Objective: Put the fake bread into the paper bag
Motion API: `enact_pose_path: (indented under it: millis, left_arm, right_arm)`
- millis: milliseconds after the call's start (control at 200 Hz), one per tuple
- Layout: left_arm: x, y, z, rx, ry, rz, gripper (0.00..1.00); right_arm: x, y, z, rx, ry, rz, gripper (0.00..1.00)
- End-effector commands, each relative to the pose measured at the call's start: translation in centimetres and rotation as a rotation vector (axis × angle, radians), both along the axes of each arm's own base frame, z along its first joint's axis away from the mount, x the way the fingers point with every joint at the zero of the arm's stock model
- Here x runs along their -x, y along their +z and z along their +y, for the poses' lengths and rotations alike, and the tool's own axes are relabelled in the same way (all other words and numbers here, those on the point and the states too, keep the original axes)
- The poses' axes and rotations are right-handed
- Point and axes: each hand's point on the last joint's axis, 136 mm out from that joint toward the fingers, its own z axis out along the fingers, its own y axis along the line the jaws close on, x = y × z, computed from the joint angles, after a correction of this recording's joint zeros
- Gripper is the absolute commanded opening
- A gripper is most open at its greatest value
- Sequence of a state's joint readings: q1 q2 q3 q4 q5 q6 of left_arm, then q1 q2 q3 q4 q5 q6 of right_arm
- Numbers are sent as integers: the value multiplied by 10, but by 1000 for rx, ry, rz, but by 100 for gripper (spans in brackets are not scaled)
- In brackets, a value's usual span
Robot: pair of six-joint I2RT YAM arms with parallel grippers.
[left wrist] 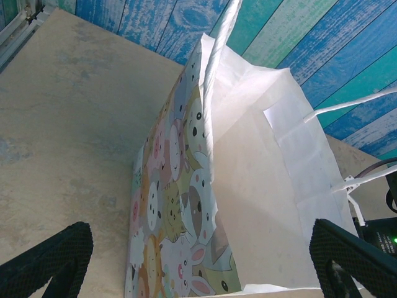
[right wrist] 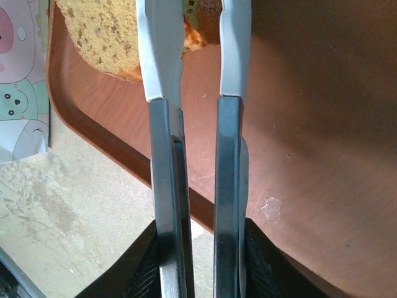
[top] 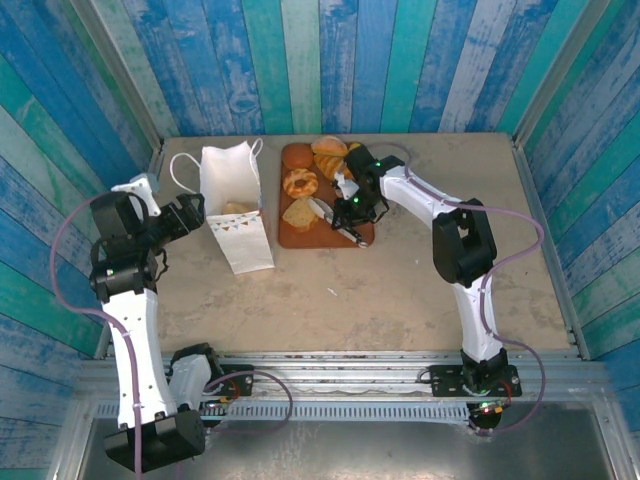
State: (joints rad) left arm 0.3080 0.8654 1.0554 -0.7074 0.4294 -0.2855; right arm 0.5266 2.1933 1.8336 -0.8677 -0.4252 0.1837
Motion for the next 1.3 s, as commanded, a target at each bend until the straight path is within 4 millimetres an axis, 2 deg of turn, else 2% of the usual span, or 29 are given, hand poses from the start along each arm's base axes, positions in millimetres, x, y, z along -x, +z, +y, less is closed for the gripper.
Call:
enact_pose_path:
  millis: [0, 285, 436, 581, 791, 902, 1037, 1152, 1292]
  left_arm:
    - [0, 6, 5, -1, 31, 6, 94]
    - [-2, 16, 4, 43, 37, 26, 94]
    - [-3, 26, 7, 19, 45, 18, 94]
    - [-5, 30, 12, 27, 79, 21, 94]
    - [-11, 18, 14, 96, 112, 39, 94]
    - [-15, 13, 8, 132, 82, 40, 100]
    - [-21, 1, -1, 191, 35, 51, 91]
    - [-26, -13, -7, 240, 6, 67, 88]
    - [-35, -20, -12, 297, -23, 63, 82]
  right_arm:
    - [6, 16, -7, 3, -8, -1, 31]
    - [16, 33, -18, 14, -32, -23, 27]
    - [20, 55, -25, 9, -53, -66, 25]
    - [27, 85, -36, 9, -69, -139, 25]
    - [45, 129, -50, -10, -79, -210, 25]
    - [56, 151, -57, -17, -91, -241, 25]
    - [67, 178, -63, -42, -100, -290, 25]
    - [76, 200, -67, -56, -107, -327, 25]
    - [91, 226, -67, -74, -93, -358, 25]
